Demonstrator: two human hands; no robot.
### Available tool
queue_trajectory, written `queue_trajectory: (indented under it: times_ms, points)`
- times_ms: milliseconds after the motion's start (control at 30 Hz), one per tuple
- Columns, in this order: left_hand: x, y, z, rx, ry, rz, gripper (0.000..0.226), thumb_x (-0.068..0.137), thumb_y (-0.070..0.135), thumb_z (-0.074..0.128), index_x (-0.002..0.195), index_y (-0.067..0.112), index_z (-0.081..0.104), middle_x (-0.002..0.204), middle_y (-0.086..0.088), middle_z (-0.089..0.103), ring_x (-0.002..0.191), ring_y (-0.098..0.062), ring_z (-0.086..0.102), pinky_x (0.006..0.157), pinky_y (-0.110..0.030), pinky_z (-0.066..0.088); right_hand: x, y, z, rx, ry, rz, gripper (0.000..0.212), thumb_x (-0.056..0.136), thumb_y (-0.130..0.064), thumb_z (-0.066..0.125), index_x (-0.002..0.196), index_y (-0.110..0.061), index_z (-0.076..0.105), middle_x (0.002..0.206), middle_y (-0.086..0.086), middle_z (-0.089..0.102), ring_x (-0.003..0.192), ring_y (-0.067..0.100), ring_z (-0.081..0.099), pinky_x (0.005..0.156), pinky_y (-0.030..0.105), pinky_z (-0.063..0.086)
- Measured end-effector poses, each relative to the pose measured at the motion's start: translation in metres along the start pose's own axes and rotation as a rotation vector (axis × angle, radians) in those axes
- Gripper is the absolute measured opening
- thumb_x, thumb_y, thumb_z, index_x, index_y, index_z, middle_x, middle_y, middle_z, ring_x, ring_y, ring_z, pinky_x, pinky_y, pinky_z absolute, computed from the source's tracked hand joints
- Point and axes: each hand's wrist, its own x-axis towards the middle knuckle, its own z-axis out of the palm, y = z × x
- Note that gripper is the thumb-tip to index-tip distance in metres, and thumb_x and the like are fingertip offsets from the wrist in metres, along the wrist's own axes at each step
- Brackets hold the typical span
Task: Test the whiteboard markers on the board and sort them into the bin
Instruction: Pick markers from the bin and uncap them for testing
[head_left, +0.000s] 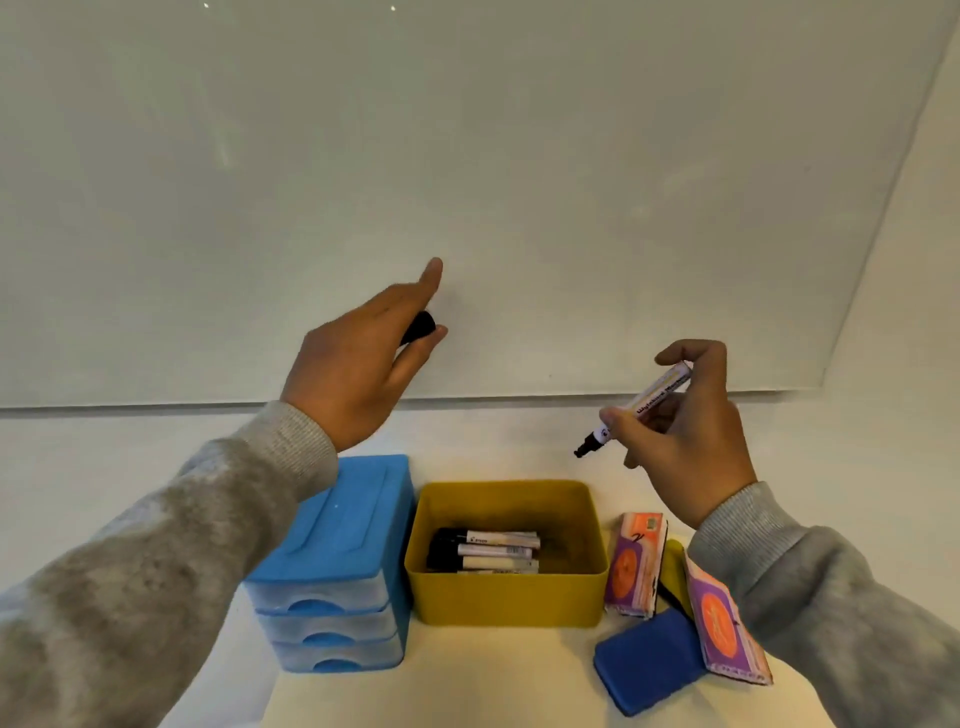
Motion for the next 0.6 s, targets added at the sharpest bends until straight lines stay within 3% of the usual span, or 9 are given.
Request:
queue_trajectory:
  times_ms: [67, 167, 233, 300, 400, 500, 600]
  points:
    - [-0.023, 0.006, 0.006, -0.135, -0.068, -0.049, 0.052, 0.101, 0.049, 0.039, 0.151, 0.037, 0.036, 0.108, 0.019, 0.066, 0.093, -0.003, 0.065, 0.079, -0.035, 0.057, -0.009, 0.001, 0.003, 0.028, -0.018, 0.046, 0.058, 0.084, -0.010, 0.079, 0.115, -0.027, 0.033, 0.074, 0.016, 0.070, 0.051, 0.025, 0.065, 0.052, 0.032, 0.057]
    - [-0.059, 0.019, 0.016, -0.166, -0.057, -0.107, 0.024, 0.101, 0.038, 0.050, 0.120, 0.032, 0.064, 0.071, 0.024, 0.057, 0.066, 0.002, 0.057, 0.060, -0.026, 0.047, -0.023, 0.005, 0.009, 0.076, -0.101, 0.129, 0.053, 0.084, -0.012, 0.079, 0.115, -0.029, 0.040, 0.070, 0.013, 0.071, 0.054, 0.027, 0.067, 0.055, 0.035, 0.058]
    - [-0.082, 0.026, 0.017, -0.171, -0.049, -0.171, 0.011, 0.099, 0.034, 0.055, 0.097, 0.030, 0.066, 0.062, 0.018, 0.056, 0.058, -0.003, 0.054, 0.055, -0.028, 0.042, -0.032, 0.006, 0.013, 0.136, -0.125, 0.173, 0.048, 0.083, -0.011, 0.080, 0.113, -0.027, 0.046, 0.069, 0.017, 0.069, 0.054, 0.027, 0.066, 0.052, 0.030, 0.055]
    - [-0.104, 0.026, 0.018, -0.285, -0.104, -0.297, 0.018, 0.097, 0.034, 0.057, 0.085, 0.023, 0.065, 0.059, 0.007, 0.056, 0.055, -0.009, 0.051, 0.054, -0.033, 0.043, -0.044, 0.009, 0.018, 0.199, -0.133, 0.224, 0.043, 0.084, -0.010, 0.078, 0.113, -0.024, 0.049, 0.069, 0.019, 0.068, 0.053, 0.024, 0.064, 0.052, 0.027, 0.053]
    - [-0.124, 0.024, 0.014, -0.585, -0.188, -0.454, 0.033, 0.089, 0.042, 0.058, 0.078, 0.011, 0.064, 0.064, -0.013, 0.052, 0.059, -0.026, 0.046, 0.060, -0.043, 0.042, -0.061, 0.019, 0.026, 0.314, -0.130, 0.326, 0.037, 0.089, -0.009, 0.073, 0.117, -0.018, 0.052, 0.070, 0.015, 0.070, 0.055, 0.022, 0.063, 0.056, 0.034, 0.055]
    - [-0.129, 0.031, 0.015, -0.877, -0.219, -0.567, 0.038, 0.090, 0.036, 0.049, 0.077, 0.005, 0.067, 0.055, 0.002, 0.036, 0.053, -0.015, 0.031, 0.050, -0.028, 0.029, -0.074, 0.025, 0.034, 0.453, -0.082, 0.430, 0.035, 0.091, -0.008, 0.070, 0.121, -0.017, 0.053, 0.069, 0.011, 0.068, 0.058, 0.021, 0.062, 0.056, 0.032, 0.052]
    - [-0.128, 0.044, 0.024, -0.919, -0.286, -0.601, 0.037, 0.104, 0.019, 0.042, 0.086, 0.003, 0.070, 0.052, 0.012, 0.039, 0.052, -0.010, 0.033, 0.050, -0.022, 0.028, -0.082, 0.024, 0.041, 0.583, -0.045, 0.477, 0.031, 0.094, -0.005, 0.066, 0.122, -0.013, 0.056, 0.070, 0.009, 0.066, 0.059, 0.020, 0.061, 0.055, 0.029, 0.051]
